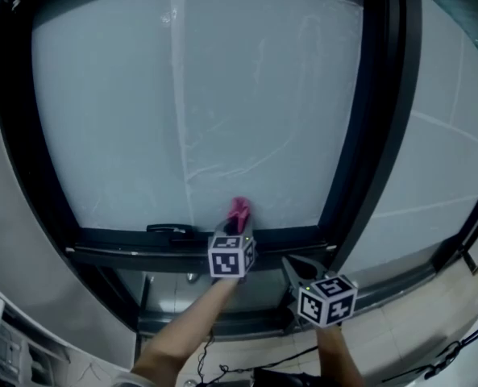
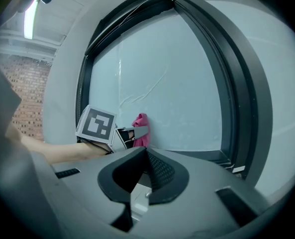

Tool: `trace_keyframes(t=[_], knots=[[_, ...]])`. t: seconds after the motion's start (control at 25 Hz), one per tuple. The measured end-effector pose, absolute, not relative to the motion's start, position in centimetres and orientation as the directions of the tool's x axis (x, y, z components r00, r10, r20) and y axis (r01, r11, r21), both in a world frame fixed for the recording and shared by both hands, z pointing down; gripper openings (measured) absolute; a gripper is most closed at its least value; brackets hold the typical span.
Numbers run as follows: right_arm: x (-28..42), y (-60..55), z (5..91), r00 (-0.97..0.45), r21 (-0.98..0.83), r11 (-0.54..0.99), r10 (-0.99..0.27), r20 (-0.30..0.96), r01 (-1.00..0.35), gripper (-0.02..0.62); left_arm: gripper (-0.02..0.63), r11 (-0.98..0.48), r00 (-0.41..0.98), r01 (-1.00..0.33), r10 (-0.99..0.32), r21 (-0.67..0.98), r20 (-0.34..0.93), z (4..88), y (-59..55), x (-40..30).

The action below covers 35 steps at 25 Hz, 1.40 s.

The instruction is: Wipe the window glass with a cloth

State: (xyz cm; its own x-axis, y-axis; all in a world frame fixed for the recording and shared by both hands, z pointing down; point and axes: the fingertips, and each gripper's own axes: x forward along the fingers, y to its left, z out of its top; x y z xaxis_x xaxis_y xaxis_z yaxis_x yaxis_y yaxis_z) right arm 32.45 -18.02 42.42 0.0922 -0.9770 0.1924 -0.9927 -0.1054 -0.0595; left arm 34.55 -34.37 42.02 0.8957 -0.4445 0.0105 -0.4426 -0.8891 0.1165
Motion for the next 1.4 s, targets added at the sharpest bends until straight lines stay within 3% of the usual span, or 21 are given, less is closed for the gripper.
trace_keyframes(t=[1.0, 1.4], knots=[[41.1, -7.8, 41.5, 0.295, -0.032, -0.304, -0.941, 0.167, -0.952, -0.011, 0.051, -0.956, 0.954, -0.295, -0.293, 0.011, 0.064, 43.0, -25.3, 49.0], [42.3, -5.3, 41.5, 0.344, -0.052, -0.355, -0.926, 0.156, -0.933, -0.011, 0.051, -0.980, 0.980, -0.194, -0.191, 0.046, 0.056, 43.1, -22.3, 52.7]])
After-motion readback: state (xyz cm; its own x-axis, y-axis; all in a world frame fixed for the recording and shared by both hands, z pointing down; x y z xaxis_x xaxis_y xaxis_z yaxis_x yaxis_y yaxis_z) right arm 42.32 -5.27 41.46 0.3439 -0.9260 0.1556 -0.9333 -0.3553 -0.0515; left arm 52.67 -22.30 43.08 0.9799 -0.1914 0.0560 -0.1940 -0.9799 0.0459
